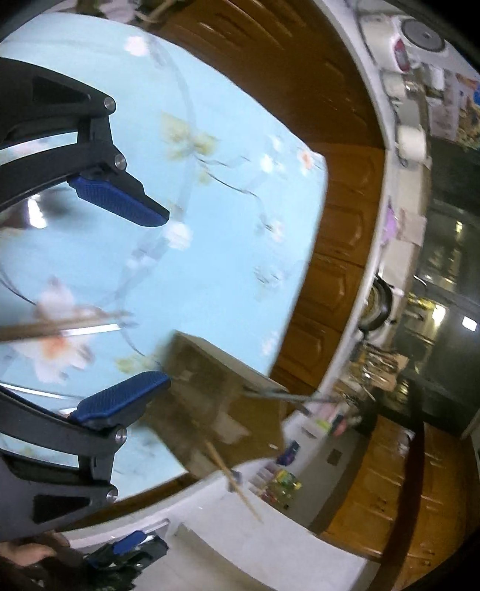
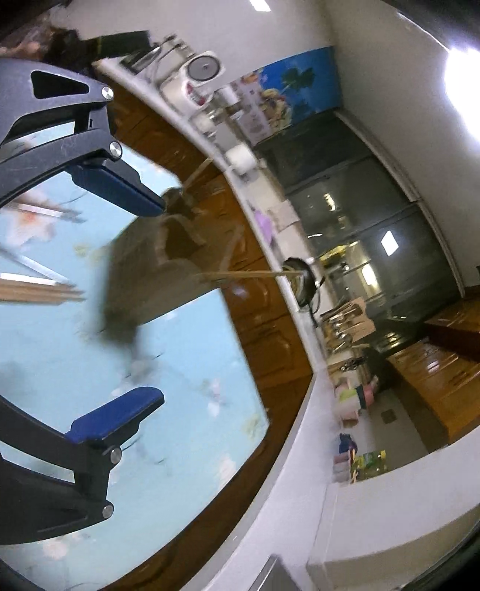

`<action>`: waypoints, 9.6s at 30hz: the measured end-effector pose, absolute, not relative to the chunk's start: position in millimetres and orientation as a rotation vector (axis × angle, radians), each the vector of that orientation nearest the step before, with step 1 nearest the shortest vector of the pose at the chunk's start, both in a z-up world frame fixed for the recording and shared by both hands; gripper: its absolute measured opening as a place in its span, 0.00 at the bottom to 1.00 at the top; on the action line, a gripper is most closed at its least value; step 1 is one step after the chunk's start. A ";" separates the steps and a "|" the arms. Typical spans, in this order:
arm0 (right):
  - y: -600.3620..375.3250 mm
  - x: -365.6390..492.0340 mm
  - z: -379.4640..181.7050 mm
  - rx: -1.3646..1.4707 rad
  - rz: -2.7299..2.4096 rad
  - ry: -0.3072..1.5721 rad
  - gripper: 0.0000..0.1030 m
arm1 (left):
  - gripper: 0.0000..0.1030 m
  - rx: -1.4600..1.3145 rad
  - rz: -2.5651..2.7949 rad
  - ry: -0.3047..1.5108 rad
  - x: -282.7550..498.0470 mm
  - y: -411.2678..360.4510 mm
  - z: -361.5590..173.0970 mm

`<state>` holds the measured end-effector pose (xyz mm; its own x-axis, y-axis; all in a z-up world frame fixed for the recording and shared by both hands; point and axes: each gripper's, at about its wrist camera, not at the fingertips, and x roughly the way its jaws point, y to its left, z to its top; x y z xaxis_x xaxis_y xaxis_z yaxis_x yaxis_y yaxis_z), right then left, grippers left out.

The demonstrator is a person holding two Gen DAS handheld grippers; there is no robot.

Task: Organize utensils
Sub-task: 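Open both tools to drop the chopstick and knife into the holder, then grasp another wooden chopstick with the right tool while the left tool grasps a chopstick, then carry both chopsticks up and lower them toward the wooden holder, then open both tools to drop the chopsticks into the wooden holder, then move both tools back down to the utensils lying on the table, then grasp a wooden chopstick with the right tool while the left tool grasps a silver knife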

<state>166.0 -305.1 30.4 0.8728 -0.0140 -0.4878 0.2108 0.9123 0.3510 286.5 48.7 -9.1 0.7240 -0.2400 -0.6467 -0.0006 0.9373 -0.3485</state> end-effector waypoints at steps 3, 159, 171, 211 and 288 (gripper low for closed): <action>-296.8 142.5 13.6 0.391 -0.141 0.549 0.92 | 0.78 -0.330 -0.111 0.794 267.2 52.1 -18.4; -302.7 267.7 113.4 0.290 -0.103 0.315 0.05 | 0.03 -0.251 -0.238 0.431 375.7 -29.9 53.6; -307.8 276.5 82.1 0.322 -0.110 0.416 0.05 | 0.03 -0.211 -0.240 0.490 399.9 -31.3 66.2; -286.1 143.8 0.5 0.398 -0.126 0.631 0.89 | 0.80 -0.204 -0.125 0.650 239.0 30.5 11.2; -251.1 224.6 -41.4 0.249 -0.023 0.873 0.05 | 0.03 -0.096 -0.272 0.936 333.8 -28.5 -38.1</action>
<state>224.6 -251.1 -41.4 0.6440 0.0812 -0.7607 0.1216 0.9709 0.2066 333.8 -28.5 -38.1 0.5618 -0.2717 -0.7814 0.1889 0.9617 -0.1987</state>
